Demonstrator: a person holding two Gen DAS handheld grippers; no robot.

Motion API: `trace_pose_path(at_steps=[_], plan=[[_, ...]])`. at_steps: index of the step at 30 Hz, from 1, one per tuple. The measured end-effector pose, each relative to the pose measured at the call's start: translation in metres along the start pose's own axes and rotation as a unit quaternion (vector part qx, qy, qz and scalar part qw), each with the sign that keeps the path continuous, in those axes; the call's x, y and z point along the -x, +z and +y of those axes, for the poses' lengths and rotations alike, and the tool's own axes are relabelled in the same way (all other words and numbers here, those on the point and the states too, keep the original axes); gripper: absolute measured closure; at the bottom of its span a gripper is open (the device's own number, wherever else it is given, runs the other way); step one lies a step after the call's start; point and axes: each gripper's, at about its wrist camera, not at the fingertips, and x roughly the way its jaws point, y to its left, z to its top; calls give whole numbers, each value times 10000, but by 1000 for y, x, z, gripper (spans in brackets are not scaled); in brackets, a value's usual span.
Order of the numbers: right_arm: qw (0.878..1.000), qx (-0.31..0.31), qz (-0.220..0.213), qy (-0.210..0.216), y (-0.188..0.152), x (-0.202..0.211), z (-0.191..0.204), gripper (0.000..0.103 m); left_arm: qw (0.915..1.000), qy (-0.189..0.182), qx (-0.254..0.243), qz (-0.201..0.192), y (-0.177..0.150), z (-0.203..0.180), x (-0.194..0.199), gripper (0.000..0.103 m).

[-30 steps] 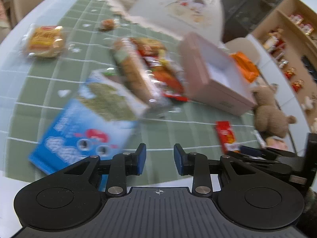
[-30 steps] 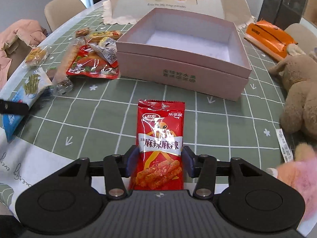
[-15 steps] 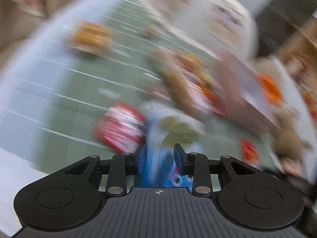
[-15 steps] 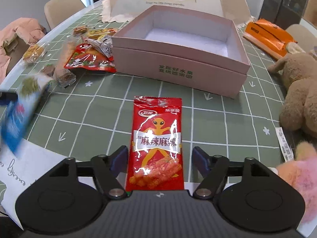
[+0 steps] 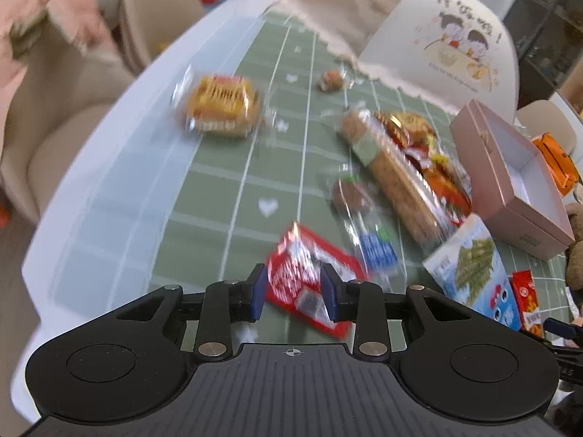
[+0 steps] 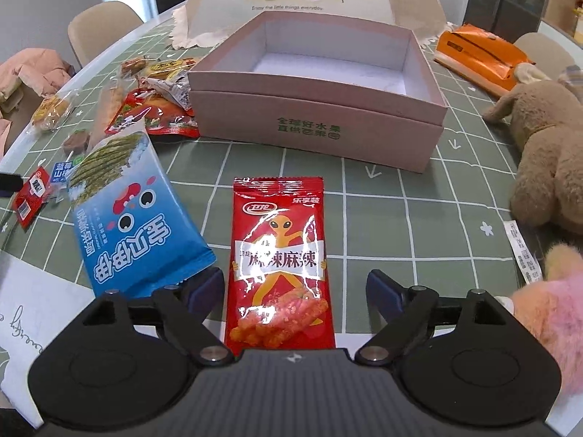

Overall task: Organize snacks
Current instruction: 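Lift the red spicy-strip bag with the right tool while the left tool grasps the small red packet, then carry both held snacks over the pink box and open both tools to drop them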

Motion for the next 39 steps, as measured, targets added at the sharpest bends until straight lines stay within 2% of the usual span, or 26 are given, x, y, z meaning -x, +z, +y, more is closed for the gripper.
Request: trace_pose_path(at_steps=[3,6,8,10,12,14,15,18,19,21,22,24,28,31,34,36,39], plan=[[10000,-21,-19,-14,0,-1,-1,14,9981,-376,381,302,-9,-1,0,68],[10000,-33,-46,-47,-1,-2,0,12,9982,-266,526,55,-1,-3,-3,68],[9999,-59,-58,-67,-1,-3,1,10,9994,-50,331,-109,7,-8,-11,68],[9999,-84,-73,-90,-1,-3,2,9,9996,191,-127,-159,17,-18,-21,68],[9999,-108,-87,-89,-2,-3,1,8,9964,391,-735,-182,19,-28,-26,67],[9999,-111,-81,-81,-3,-2,1,7,9941,500,-938,-195,18,-29,-20,67],[9999,-110,-87,-81,-5,-2,0,7,9951,469,-836,-234,17,-26,-14,67],[9998,-137,-143,-97,-10,-1,-1,5,9996,131,-91,-212,13,-7,9,67],[9997,-146,-168,-103,-11,0,-1,4,9995,-69,308,-65,11,2,12,67],[9996,-161,-214,-109,-13,0,-1,3,9935,-444,986,355,7,17,8,67],[9996,-159,-224,-114,-14,0,-1,3,9905,-512,1167,509,4,19,3,67],[9996,-159,-222,-116,-13,0,-1,3,9908,-443,1155,550,2,17,-4,67],[9996,-153,-200,-122,-14,1,-2,3,9961,-172,832,238,12,1,-17,67],[9995,-179,-198,-139,-15,2,-1,2,9997,188,132,0,23,-22,-29,63],[9995,-217,-198,-149,-16,2,-1,1,9964,546,-626,-183,25,-40,-36,56],[9994,-210,-235,-165,-18,3,-1,0,9920,724,-985,-313,23,-47,-35,56],[9991,-205,-324,-159,-21,4,-1,0,9889,793,-1172,-450,18,-51,-26,57]])
